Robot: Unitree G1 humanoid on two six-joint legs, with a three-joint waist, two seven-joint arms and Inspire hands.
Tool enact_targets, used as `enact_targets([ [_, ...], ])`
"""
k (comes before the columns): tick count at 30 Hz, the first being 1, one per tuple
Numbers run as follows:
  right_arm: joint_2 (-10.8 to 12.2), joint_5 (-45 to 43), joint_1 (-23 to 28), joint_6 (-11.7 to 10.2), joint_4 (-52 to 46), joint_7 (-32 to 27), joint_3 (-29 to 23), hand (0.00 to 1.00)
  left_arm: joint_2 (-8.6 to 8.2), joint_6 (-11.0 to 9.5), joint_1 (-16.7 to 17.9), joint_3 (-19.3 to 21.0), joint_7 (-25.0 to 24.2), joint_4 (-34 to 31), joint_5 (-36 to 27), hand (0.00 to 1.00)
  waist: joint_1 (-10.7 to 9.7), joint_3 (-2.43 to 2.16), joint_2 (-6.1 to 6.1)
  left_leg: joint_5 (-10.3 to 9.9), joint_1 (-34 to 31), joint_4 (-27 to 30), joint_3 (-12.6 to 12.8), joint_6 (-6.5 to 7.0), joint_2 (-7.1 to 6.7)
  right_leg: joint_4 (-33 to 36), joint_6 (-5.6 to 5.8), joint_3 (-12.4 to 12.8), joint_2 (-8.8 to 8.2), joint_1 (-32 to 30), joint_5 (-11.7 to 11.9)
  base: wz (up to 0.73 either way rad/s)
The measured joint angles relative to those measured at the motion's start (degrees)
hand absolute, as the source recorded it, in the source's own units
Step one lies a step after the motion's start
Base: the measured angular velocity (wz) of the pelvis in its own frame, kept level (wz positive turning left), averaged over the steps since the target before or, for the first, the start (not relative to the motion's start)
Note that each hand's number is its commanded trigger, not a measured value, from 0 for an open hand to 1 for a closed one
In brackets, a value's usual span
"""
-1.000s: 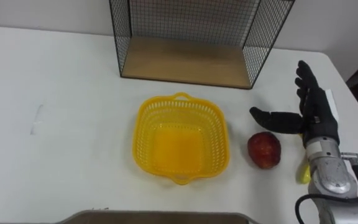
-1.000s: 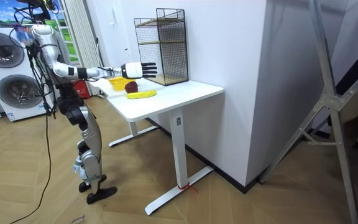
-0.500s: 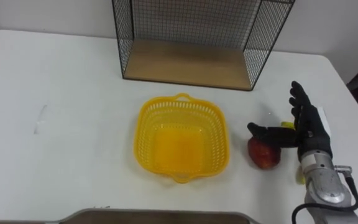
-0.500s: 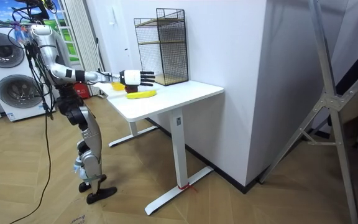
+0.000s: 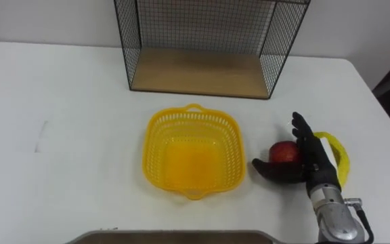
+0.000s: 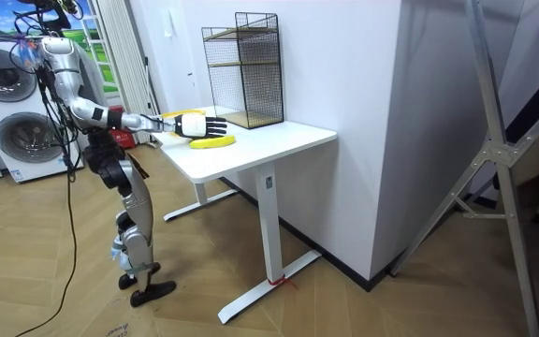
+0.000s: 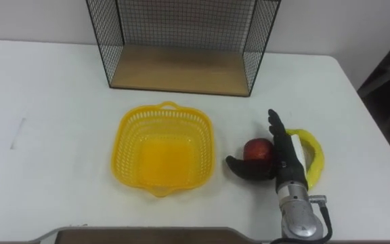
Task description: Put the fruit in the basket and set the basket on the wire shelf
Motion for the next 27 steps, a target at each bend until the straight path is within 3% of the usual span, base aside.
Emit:
enact_targets([
  [7, 0.0, -1.0, 0.7, -0.8, -0.1, 0.1, 0.4, 0.0, 0.14, 0.0, 0.0, -0.9, -0.1, 0.0, 0.0, 0.0, 0.0, 0.06, 0.02, 0.0, 0.1, -0.3, 0.0, 0.01, 0.0, -0.1, 0.1, 0.4, 0.11, -0.1, 0.1, 0.0],
  [8, 0.0, -1.0, 0.8, -1.0, -0.2, 0.1, 0.5, 0.04, 0.13, 0.0, 0.0, -0.9, -0.1, 0.0, 0.0, 0.0, 0.1, 0.08, 0.06, 0.0, 0.1, -0.4, 0.0, 0.01, 0.0, -0.2, 0.1, 0.4, 0.12, -0.2, 0.1, 0.0],
  [9, 0.0, -1.0, 0.9, -1.0, -0.3, 0.1, 0.4, 0.77, 0.13, 0.0, 0.0, -0.9, -0.1, 0.0, 0.0, 0.0, 0.0, 0.09, 0.07, 0.0, 0.1, -0.4, 0.0, 0.01, 0.0, -0.2, 0.1, 0.4, 0.13, -0.2, 0.1, 0.0],
  [10, 0.0, -1.3, 1.0, -1.4, -0.3, 0.1, 0.4, 1.0, 0.13, 0.0, 0.0, -0.9, -0.1, 0.0, 0.0, 0.0, 0.0, 0.11, 0.1, 0.0, 0.1, -0.5, 0.0, 0.01, 0.0, -0.2, 0.1, 0.4, 0.14, -0.2, 0.1, 0.0],
  [20, 0.0, -5.2, 0.9, -4.3, 2.3, -2.5, -2.2, 1.0, 0.09, 0.0, -0.3, -0.7, -0.3, 0.0, 0.0, 0.0, -1.3, 0.1, 0.11, 0.0, 0.0, -0.8, 0.1, 0.0, 0.01, -0.9, 0.1, 0.5, 0.27, -0.1, 0.1, 0.0],
  [27, 0.1, -5.1, 0.4, -4.4, 3.4, -4.5, -2.4, 1.0, 0.09, 0.0, -0.5, -0.7, 0.9, -0.1, 0.0, 0.0, -1.3, 0.0, -0.1, 0.0, 0.0, -0.8, 0.1, -0.01, 0.03, -1.0, 0.1, 0.6, 0.29, -0.1, 0.1, 0.0],
])
